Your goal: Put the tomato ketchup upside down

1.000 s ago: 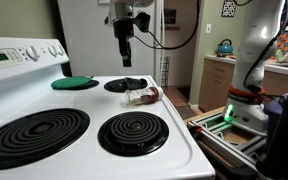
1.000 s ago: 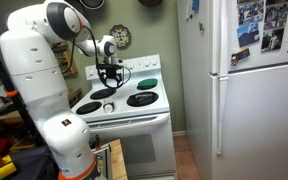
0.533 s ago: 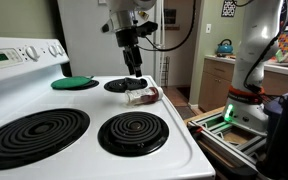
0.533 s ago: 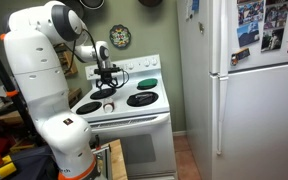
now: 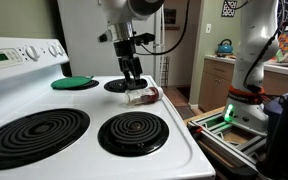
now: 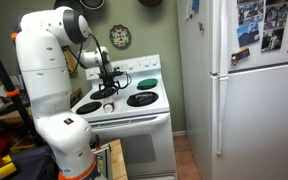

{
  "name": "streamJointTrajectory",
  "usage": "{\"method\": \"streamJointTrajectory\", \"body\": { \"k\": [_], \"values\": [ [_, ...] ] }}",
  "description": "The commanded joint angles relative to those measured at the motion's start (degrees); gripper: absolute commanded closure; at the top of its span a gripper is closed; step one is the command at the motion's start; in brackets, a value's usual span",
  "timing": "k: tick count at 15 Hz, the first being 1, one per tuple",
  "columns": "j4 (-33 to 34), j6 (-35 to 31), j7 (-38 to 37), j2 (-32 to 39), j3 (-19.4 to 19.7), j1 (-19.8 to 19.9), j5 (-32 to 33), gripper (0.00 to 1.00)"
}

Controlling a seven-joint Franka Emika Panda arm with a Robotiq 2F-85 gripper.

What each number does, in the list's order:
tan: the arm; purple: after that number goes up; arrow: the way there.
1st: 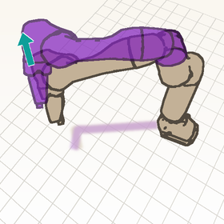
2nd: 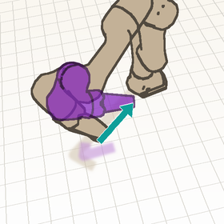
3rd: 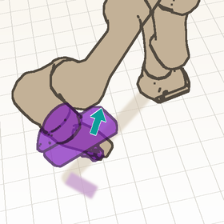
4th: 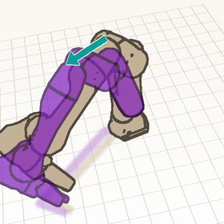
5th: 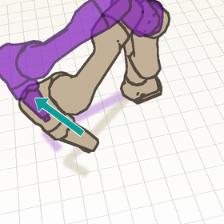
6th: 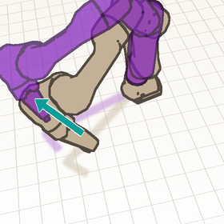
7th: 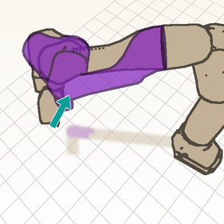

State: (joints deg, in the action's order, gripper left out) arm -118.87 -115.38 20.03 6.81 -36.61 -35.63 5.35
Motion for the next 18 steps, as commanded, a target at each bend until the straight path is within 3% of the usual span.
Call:
{"method": "streamJointTrajectory", "body": {
  "k": [1, 18],
  "values": [
    [-0.7, -4.5, -0.7, 1.2, -0.1, 0.0, -0.7, 0.00],
    [-4.5, -3.5, 2.9, 2.4, -1.1, 0.7, -7.5, 0.00]
  ]
}}
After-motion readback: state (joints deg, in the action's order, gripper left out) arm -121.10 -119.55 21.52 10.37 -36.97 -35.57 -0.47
